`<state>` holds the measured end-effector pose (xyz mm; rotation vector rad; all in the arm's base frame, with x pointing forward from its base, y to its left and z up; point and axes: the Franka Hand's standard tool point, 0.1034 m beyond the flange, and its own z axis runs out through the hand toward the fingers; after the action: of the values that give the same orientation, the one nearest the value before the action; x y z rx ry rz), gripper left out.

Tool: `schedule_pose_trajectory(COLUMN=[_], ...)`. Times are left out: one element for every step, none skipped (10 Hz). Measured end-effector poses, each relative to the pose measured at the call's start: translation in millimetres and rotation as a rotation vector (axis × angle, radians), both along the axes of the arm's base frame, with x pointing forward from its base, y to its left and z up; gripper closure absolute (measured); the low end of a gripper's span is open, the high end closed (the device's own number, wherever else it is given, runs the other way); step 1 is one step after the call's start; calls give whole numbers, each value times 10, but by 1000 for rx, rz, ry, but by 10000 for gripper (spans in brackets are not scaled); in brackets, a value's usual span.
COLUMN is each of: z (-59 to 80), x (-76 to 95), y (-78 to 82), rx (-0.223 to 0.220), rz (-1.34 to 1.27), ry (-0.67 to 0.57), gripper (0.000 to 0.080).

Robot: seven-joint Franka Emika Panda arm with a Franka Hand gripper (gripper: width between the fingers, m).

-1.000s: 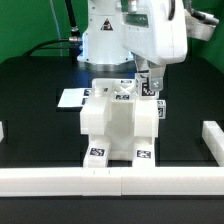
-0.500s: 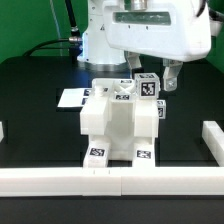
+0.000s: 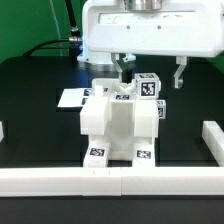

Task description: Assemble chair

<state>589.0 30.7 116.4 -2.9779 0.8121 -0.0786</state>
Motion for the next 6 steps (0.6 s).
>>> schedule_pose_trajectory(z=[7, 13, 20, 27, 27, 27], x=[8, 15, 25, 32, 32, 35], y=[-6, -10, -15, -19, -7, -9], rx=[-21, -33, -44, -59, -67, -79], rz=[103, 227, 332, 466, 530, 606], ry=[-4, -8, -13, -16, -16, -18], gripper=[151, 151, 151, 151, 151, 151])
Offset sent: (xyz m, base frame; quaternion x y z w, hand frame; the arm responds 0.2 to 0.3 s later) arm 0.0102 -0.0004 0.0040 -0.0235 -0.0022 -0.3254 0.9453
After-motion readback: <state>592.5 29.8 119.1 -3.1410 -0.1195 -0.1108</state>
